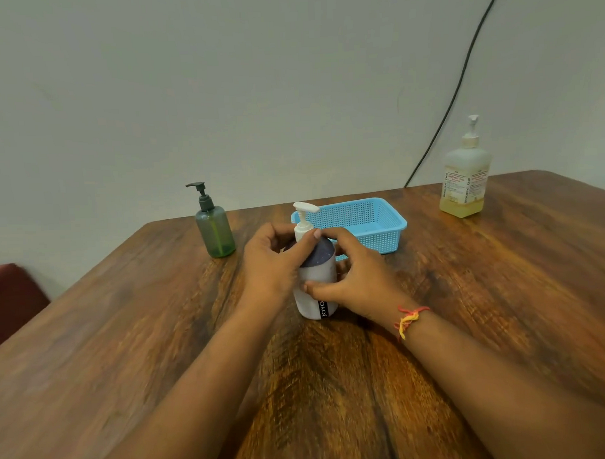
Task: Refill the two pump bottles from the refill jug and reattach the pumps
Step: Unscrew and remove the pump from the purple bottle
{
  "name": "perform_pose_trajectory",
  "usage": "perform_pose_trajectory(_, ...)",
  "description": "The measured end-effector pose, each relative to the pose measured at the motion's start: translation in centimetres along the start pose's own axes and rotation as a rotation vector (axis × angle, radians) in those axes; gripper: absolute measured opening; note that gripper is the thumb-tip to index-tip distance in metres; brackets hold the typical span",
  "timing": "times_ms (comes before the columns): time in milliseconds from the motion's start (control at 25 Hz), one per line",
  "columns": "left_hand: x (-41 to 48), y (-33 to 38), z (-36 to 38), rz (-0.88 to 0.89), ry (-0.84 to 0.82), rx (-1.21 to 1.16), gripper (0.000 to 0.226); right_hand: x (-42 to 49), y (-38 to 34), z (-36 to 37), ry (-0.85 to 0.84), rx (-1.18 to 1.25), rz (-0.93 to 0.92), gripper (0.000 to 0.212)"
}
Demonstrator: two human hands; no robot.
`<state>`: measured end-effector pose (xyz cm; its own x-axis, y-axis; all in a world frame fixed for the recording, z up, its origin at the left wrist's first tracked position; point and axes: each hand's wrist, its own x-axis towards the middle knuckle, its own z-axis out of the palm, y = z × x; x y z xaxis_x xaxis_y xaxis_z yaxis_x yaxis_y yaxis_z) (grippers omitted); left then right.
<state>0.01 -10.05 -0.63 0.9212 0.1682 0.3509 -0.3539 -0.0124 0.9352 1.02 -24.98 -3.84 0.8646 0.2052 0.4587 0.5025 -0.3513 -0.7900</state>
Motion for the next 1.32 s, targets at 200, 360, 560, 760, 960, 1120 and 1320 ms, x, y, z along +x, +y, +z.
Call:
perform_pose_trajectory(200, 0.6, -0.2, 0.6, -0.019, 0.008, -0.016, 0.039, -0.1, -0.2, 0.0, 0.006, -0.026, -0.011, 0.074)
perform_pose_trajectory(360, 0.6, -0.4, 0.2, 0.0, -0.089, 0.032, 0.039, 0.0, 0.1, 0.0, 0.026, -0.013, -0.016, 0.069)
perform_pose_trajectory(560, 0.3, -0.3, -0.6, 0.001, -0.066, -0.058, 0.026, 0.1, 0.4, 0.1, 0.035, -0.013, -0.014, 0.074)
perform_pose_trajectory(760, 0.1, 0.3, 0.0, 0.044, -0.132, 0.026, 0.031, 0.0, 0.3, 0.2, 0.035, -0.004, -0.011, 0.072)
perform_pose_trajectory(960, 0.2, -0.1, -0.8, 0.016, -0.096, -0.028, 0.023, 0.0, 0.3, 0.0, 0.013, -0.007, -0.015, 0.076)
perform_pose_trajectory(1120, 0.1, 0.3, -0.7, 0.037, -0.083, -0.06, 0.029, 0.0, 0.5, 0.0, 0.027, -0.018, -0.022, 0.076)
perform_pose_trajectory(1320, 0.7, 1.1, -0.9, 0.038, -0.039, -0.181, 0.025, -0.1, 0.4, -0.1, 0.005, -0.027, -0.01, 0.077)
